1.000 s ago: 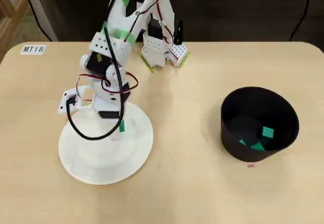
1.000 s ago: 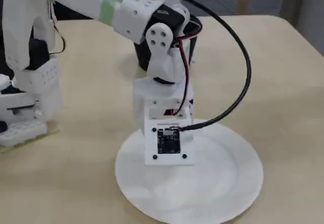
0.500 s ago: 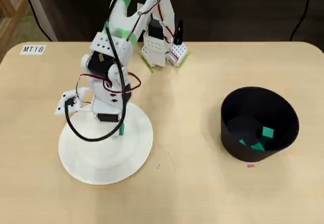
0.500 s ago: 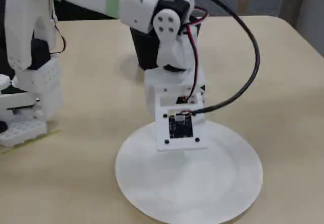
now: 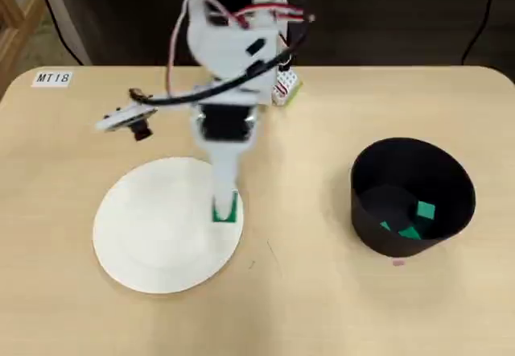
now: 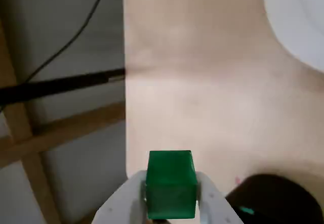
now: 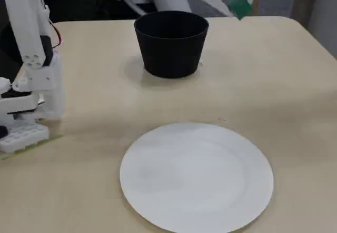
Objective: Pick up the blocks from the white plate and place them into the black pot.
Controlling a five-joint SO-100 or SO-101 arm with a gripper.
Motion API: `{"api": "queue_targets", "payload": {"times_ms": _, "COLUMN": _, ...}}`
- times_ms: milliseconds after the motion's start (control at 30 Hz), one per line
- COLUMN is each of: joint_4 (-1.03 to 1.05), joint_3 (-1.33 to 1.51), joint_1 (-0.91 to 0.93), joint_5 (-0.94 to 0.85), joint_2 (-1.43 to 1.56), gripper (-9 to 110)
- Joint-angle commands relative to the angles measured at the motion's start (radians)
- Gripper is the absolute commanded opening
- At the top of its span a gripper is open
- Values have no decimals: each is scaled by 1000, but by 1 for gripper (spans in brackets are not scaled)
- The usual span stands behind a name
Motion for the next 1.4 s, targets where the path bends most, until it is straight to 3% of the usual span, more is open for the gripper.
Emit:
{"api": "queue_targets", "payload": {"times_ms": 0, "joint_4": 21, "joint_3": -43, "joint_1": -178, "joint_5": 55, "joint_2": 83, "gripper": -2}}
{"api": "queue_targets", "payload": {"times_ms": 233, "joint_4": 35, "joint_3": 100, "joint_1": -445, "joint_5": 137, "joint_2": 172, "gripper": -2}}
{"api": "queue_targets", "payload": {"times_ms": 433, "joint_4": -491, "joint_3": 862, "joint_1": -502, "joint_5": 242, "joint_2": 612, "gripper": -2}}
{"api": "queue_targets", "payload": {"times_ms": 567, "joint_4": -615, "joint_3": 1109, "joint_1": -472, "joint_5": 221, "joint_2": 698, "gripper": -2}}
{"api": "queue_targets", "payload": {"times_ms": 1200, "joint_4": -698, "joint_3": 1080, "joint_1": -540, "joint_5": 97, "joint_2": 436, "gripper": -2}}
{"api": "queue_targets", "payload": {"times_ms": 1367, "joint_4": -689, "joint_3": 1062, "joint_1": -551, "joint_5": 57, "joint_2": 436, "gripper": 30}}
